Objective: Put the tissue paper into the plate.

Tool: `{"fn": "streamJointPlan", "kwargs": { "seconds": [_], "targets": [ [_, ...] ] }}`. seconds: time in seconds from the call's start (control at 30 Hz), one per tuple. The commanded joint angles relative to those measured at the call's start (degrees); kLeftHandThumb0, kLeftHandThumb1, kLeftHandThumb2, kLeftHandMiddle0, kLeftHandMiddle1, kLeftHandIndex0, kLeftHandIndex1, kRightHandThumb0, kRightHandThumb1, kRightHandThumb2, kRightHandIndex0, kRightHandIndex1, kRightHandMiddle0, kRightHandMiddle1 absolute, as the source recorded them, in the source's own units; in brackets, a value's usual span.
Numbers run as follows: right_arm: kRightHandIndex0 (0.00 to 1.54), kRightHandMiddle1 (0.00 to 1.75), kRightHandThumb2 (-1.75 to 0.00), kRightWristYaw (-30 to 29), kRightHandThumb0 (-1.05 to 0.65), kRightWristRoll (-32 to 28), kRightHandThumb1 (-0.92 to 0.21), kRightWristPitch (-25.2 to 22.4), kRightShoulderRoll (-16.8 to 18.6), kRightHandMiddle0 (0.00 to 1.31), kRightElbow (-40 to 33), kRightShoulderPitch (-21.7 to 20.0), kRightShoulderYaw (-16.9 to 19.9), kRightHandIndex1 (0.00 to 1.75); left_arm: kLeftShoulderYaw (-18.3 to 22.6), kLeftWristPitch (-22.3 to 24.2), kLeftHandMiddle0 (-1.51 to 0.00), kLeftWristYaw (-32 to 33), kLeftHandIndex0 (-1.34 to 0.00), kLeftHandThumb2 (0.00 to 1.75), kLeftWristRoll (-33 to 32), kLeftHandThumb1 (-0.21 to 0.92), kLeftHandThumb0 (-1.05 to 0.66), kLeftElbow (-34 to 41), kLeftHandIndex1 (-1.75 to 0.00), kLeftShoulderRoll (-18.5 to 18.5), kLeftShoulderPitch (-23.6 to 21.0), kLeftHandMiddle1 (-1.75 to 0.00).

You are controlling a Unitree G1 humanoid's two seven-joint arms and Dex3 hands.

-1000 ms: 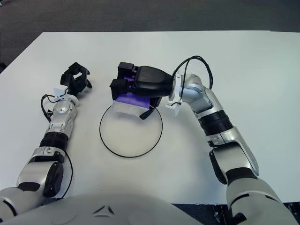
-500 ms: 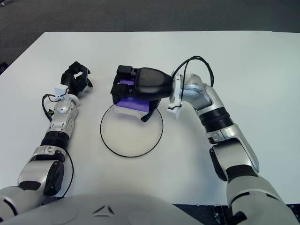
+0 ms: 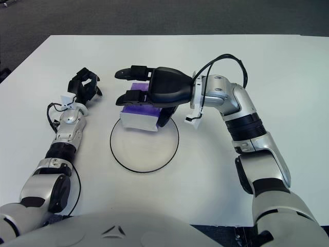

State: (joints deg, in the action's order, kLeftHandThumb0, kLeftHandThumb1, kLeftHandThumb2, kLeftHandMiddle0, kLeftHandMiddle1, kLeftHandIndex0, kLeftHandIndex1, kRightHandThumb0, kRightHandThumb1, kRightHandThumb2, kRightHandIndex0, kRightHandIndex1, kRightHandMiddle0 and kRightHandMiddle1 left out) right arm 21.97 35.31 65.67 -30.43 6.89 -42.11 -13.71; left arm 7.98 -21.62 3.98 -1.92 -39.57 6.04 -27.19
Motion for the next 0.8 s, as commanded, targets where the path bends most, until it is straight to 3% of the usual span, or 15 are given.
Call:
{"fn": "streamJointPlan", "kwargs": {
  "seconds": [0.0, 0.07, 0.2, 0.4, 0.6, 0.77],
  "targets": [
    [0.1, 0.08, -0.17, -2.5, -0.3, 1.7, -0.92, 1.5, -0.6, 0.19, -1.2, -0.3, 1.1, 0.0, 0.5, -8.1, -0.99, -5.1, -0.81, 0.35, -1.8, 0.92, -0.31, -9.0, -1.53, -1.3, 5.8, -1.75],
    [0.1, 0.08, -0.18, -2.8, -0.31, 1.2, -0.92, 1.4, -1.0, 0.2, -2.2, 0.1, 1.2, 0.0, 0.8, -11.5, -1.03, -7.7, -0.81, 0.39, -2.6, 0.92, -0.34, -11.3, -1.66, -0.8, 5.3, -1.75],
    [0.1, 0.07, -0.19, -0.9, -0.32, -3.3, -0.92, -1.6, -2.2, 0.2, -5.9, 1.3, 0.4, 0.0, 0.0, -1.9, -1.02, -1.2, -0.76, 0.38, -0.6, 0.92, -0.36, -5.2, -1.69, -2.2, 6.0, -1.75],
    [0.11, 0.07, -0.21, 5.6, -0.34, -12.9, -0.92, -10.7, -5.3, 0.23, -12.5, 2.7, -1.7, 0.01, 0.0, -6.6, -0.99, -0.9, -0.75, 0.33, 0.0, 0.92, -0.33, -8.6, -1.74, -1.3, 4.8, -1.75],
    [0.12, 0.07, -0.24, 7.9, -0.33, -14.8, -0.92, -12.3, -6.8, 0.25, -13.5, 2.7, -1.9, 0.01, -0.2, -10.7, -0.97, -1.5, -0.79, 0.31, 0.0, 0.92, -0.29, -11.5, -1.75, -0.9, 4.1, -1.75],
    [0.13, 0.06, -0.26, 7.8, -0.33, -15.9, -0.92, -12.1, -7.3, 0.25, -12.5, 3.8, -1.2, 0.01, -0.2, -8.5, -0.96, -3.0, -0.8, 0.31, -1.0, 0.92, -0.29, -11.6, -1.75, -0.8, 3.8, -1.75]
  ]
}}
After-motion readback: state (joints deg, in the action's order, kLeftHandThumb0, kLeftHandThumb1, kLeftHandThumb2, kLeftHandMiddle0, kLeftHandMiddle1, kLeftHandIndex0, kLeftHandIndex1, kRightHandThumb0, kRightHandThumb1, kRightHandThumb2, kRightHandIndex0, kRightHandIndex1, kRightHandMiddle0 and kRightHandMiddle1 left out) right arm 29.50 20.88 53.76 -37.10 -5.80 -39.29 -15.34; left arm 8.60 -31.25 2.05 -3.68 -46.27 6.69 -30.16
